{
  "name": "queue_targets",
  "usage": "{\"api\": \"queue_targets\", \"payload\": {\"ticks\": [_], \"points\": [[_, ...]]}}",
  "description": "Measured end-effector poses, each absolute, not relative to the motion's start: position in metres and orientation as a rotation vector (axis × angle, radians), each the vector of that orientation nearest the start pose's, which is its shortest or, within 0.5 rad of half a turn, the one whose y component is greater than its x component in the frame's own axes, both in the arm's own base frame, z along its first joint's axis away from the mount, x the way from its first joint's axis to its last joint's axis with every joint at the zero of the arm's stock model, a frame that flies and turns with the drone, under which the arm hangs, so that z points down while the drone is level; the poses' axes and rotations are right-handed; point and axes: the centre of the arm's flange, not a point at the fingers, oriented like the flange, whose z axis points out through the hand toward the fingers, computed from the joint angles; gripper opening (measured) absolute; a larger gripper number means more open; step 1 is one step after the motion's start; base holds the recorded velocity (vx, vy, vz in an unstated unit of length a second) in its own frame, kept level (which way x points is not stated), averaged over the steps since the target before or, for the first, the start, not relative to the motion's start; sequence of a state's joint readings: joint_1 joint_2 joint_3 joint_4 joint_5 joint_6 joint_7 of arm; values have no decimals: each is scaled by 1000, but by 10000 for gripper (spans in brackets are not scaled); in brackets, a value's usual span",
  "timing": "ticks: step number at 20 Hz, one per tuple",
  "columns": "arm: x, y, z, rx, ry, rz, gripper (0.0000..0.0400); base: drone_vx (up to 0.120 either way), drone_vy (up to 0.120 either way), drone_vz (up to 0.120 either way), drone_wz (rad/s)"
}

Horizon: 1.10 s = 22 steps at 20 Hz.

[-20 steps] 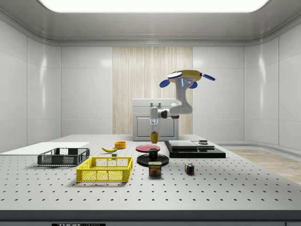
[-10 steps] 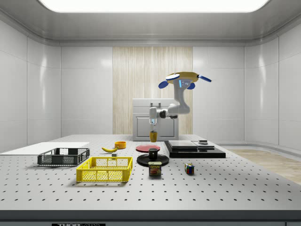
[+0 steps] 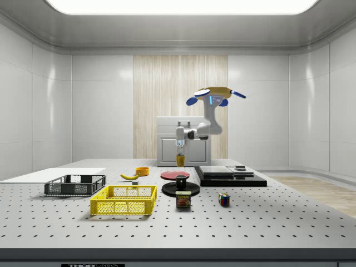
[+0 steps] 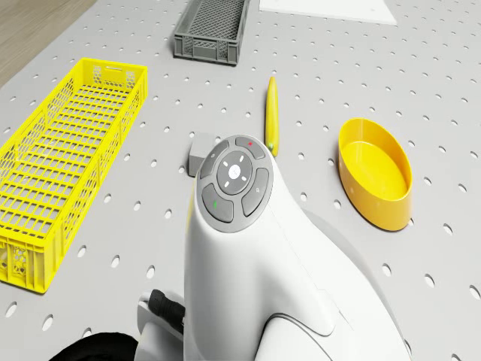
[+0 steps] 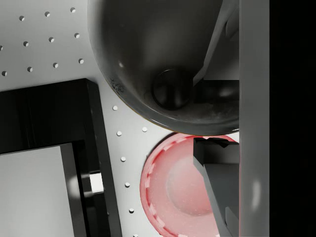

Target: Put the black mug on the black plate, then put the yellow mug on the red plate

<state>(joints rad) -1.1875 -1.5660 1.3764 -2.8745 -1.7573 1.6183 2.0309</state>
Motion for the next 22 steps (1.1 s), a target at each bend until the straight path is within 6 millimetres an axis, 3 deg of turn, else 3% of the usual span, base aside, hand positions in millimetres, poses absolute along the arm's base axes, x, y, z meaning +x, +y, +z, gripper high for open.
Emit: {"api": "queue_targets", "payload": {"ticks": [22], "points": [[305,-4,491,1,-2,1106,99,0,-116,0,0]]}}
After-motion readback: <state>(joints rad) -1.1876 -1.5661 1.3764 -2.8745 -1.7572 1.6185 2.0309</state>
